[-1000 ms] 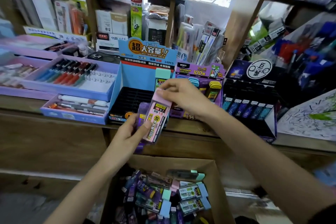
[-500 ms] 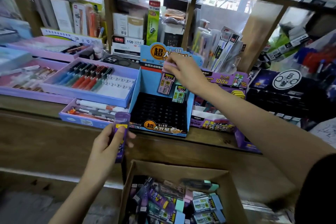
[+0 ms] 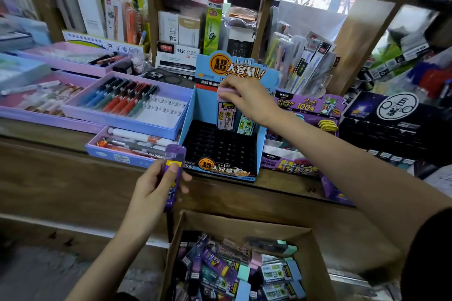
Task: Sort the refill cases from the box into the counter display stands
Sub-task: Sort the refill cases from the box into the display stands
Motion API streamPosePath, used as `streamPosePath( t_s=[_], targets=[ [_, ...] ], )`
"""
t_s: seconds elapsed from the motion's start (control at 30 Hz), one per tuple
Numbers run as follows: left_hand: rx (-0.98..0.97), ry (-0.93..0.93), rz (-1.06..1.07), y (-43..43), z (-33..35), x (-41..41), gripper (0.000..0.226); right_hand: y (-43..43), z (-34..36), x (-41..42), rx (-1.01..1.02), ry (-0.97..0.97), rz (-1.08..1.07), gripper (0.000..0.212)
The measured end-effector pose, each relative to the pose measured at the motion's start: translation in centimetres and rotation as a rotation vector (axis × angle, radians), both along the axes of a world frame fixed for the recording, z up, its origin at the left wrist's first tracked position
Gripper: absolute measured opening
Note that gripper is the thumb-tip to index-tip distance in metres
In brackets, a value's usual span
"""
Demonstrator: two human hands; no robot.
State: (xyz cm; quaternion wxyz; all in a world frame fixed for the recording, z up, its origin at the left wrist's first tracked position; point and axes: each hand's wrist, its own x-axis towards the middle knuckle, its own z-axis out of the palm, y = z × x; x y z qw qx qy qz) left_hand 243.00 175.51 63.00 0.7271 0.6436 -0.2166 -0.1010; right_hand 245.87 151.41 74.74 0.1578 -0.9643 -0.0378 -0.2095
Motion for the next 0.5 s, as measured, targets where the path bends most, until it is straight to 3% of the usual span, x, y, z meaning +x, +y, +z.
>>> streamPosePath(
  t_s=[0.13,0.3,0.5],
  targets=[
    [0.003,-0.001,-0.007,0.2,0.0,0.1,0.018,0.0,-0.6,0.3,-0.029,-0.022,-0.026,0.020],
    [0.018,0.000,-0.002,0.3,0.2,-0.1,0.019,-0.6,-1.3,0.1,-0.279,-0.114,-0.060,0.022],
    [0.004,-0.013,-0.026,-0.5,1.5,-0.9,0.019,0.4,-0.9,-1.7,-0.388,-0.112,-0.119,0.030]
  ],
)
